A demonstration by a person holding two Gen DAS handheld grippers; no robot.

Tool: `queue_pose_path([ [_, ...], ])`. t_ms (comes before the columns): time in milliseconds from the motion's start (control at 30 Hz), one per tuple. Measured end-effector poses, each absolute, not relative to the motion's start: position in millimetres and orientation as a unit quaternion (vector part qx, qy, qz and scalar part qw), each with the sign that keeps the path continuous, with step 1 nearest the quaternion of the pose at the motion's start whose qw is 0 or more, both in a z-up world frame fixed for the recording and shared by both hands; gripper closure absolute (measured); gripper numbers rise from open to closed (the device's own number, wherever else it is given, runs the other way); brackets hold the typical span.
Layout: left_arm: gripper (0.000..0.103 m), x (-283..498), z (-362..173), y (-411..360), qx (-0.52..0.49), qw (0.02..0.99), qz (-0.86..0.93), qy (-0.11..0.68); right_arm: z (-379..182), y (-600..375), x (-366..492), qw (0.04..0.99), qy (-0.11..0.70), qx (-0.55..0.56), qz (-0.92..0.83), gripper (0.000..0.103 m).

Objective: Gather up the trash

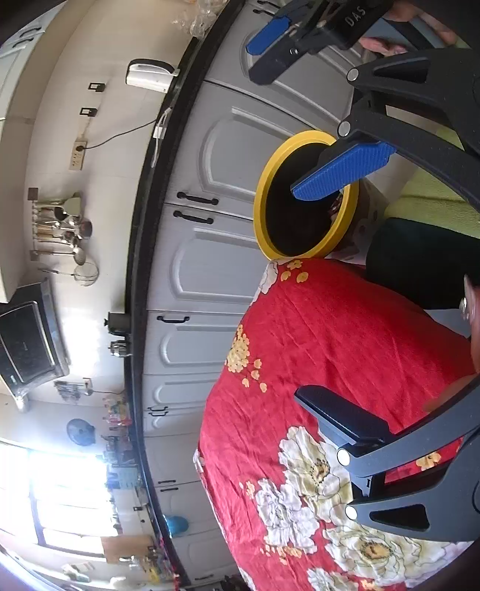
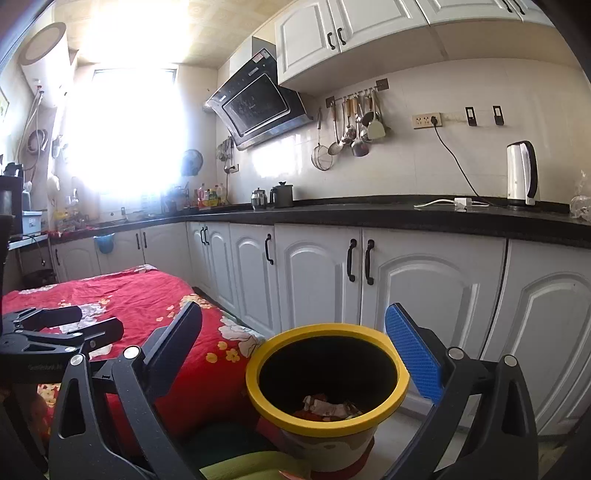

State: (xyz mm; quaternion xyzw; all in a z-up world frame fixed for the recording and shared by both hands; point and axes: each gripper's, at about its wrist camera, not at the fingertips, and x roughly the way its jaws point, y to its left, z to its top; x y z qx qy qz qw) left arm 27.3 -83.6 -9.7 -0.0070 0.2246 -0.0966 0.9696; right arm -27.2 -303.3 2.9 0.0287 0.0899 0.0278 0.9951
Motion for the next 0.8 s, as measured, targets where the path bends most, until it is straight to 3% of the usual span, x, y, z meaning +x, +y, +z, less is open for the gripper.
queue_pose_path([
  [800, 0.011, 21.6, -5.9, -80.9, -0.014, 0.974, -0.089, 0.206, -7.1, -294.9, -24.9, 0.994, 0.107, 0.025, 0.026, 0.006],
])
